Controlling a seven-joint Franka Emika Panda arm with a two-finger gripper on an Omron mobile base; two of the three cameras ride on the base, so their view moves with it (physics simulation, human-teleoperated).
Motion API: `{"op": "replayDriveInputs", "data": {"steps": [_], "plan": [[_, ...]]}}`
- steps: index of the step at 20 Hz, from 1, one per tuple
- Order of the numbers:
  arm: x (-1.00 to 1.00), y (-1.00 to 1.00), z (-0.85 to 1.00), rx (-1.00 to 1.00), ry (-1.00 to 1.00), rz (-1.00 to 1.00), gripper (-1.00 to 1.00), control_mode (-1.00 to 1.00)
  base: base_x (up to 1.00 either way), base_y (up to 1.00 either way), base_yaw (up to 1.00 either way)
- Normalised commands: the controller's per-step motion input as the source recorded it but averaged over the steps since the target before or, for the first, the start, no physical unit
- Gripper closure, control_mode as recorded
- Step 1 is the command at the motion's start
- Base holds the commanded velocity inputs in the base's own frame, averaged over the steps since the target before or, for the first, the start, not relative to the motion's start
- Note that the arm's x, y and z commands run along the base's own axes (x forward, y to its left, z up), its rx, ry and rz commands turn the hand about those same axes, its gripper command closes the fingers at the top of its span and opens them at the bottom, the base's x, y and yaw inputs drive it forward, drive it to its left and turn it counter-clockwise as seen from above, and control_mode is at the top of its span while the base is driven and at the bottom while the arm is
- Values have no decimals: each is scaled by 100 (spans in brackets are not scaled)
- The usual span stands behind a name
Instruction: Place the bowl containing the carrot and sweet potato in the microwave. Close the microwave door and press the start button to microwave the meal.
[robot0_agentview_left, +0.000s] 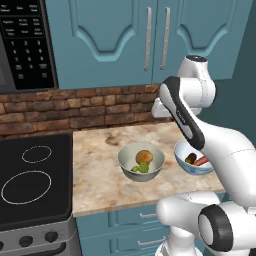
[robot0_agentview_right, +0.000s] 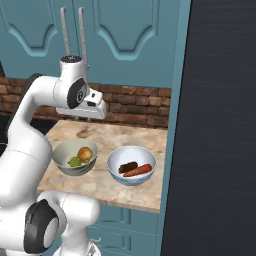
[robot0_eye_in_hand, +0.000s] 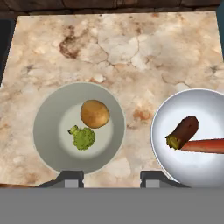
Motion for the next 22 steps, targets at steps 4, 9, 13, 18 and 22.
{"op": "replayDriveInputs", "data": {"steps": [4, 9, 13, 18, 22], "plan": [[-40, -12, -13, 0, -2, -8, -100, -100, 0, 0, 0], [-60, -20, -49, 0, -11, -17, -100, -100, 0, 0, 0], [-29, -40, -56, 2, -12, -28, -100, -100, 0, 0, 0], [-15, -59, -42, 11, -10, -32, -100, -100, 0, 0, 0], [-7, -66, -43, 16, -11, -26, -100, -100, 0, 0, 0]]}}
